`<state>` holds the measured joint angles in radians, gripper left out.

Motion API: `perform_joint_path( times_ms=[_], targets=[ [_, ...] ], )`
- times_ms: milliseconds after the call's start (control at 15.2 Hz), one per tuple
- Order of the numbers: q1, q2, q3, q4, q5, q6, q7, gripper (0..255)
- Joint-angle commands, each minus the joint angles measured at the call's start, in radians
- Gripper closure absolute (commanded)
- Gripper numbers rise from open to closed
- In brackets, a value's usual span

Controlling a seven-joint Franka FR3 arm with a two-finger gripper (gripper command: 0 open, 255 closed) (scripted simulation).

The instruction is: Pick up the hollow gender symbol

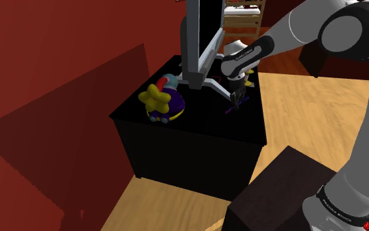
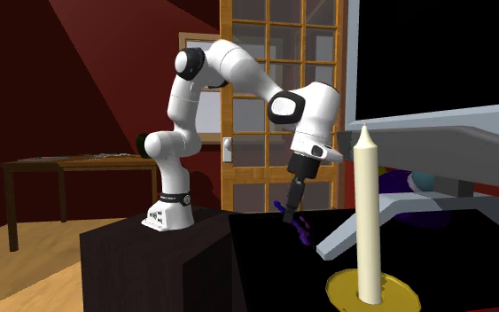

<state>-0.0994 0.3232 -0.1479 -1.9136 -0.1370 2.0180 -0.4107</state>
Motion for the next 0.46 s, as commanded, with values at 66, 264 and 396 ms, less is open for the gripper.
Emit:
perform_joint_path(
  times_ms=[66, 264, 396],
  targets=[
    [0.001, -0.022, -0.001, 0.013, -0.001, -0.034, -0.004, 255],
    [0.002, -0.041, -0.001, 0.028, -0.002, -0.069, -0.008, 255],
    [0.002, -0.042, -0.001, 0.029, -0.002, -0.071, -0.008, 255]
  ],
)
